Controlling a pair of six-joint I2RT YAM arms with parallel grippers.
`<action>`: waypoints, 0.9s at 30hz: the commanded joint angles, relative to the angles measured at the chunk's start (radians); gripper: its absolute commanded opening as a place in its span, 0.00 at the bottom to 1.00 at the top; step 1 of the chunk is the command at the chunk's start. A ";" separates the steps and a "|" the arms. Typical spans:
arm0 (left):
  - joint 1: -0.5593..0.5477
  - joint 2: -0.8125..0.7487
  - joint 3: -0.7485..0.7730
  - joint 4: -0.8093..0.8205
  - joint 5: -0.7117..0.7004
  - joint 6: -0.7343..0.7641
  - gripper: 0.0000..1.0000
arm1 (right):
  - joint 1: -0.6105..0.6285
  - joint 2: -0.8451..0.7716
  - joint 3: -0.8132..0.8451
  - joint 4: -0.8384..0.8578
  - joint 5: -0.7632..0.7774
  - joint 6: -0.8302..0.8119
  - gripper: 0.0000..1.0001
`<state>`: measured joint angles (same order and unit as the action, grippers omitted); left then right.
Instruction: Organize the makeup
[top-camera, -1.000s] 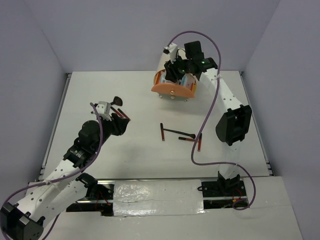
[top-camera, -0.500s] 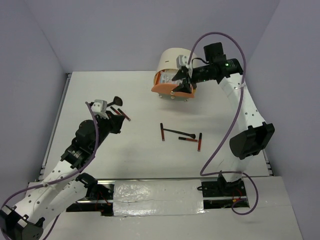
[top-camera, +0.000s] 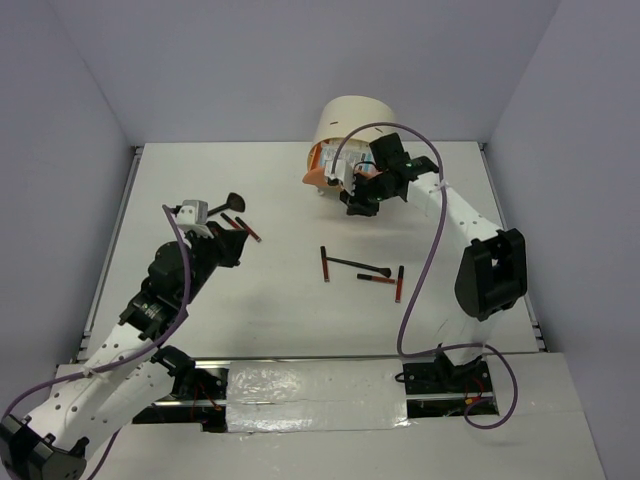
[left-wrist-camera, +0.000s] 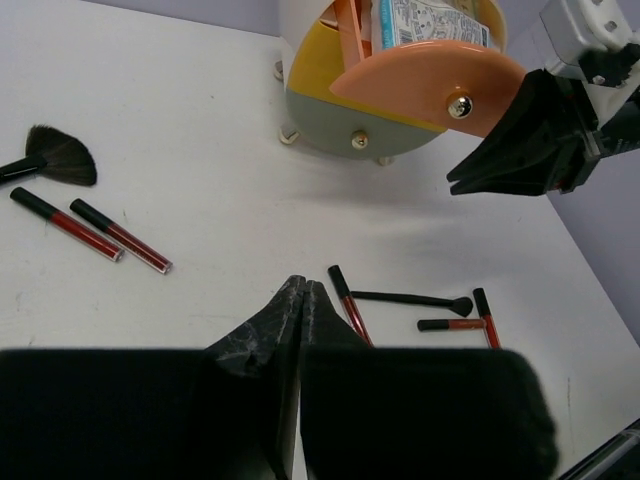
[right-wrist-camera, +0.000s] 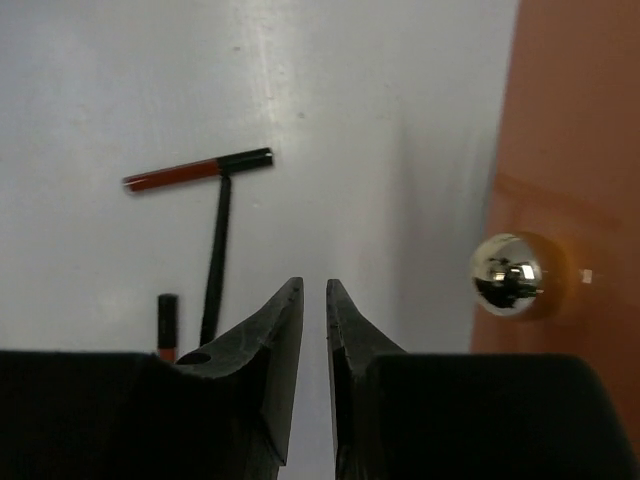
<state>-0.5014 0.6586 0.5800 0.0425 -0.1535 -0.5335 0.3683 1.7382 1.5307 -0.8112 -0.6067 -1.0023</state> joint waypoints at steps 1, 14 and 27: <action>0.001 -0.010 0.003 0.023 -0.021 -0.039 0.17 | 0.020 -0.048 -0.007 0.265 0.188 0.151 0.22; 0.001 0.012 -0.020 0.039 -0.026 -0.091 0.38 | 0.043 -0.063 -0.087 0.576 0.412 0.234 0.21; 0.001 0.059 -0.042 0.114 0.006 -0.125 0.47 | 0.041 0.038 0.049 0.581 0.513 0.269 0.34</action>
<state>-0.5014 0.7071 0.5495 0.0731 -0.1707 -0.6365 0.4076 1.7596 1.5185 -0.2909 -0.1268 -0.7475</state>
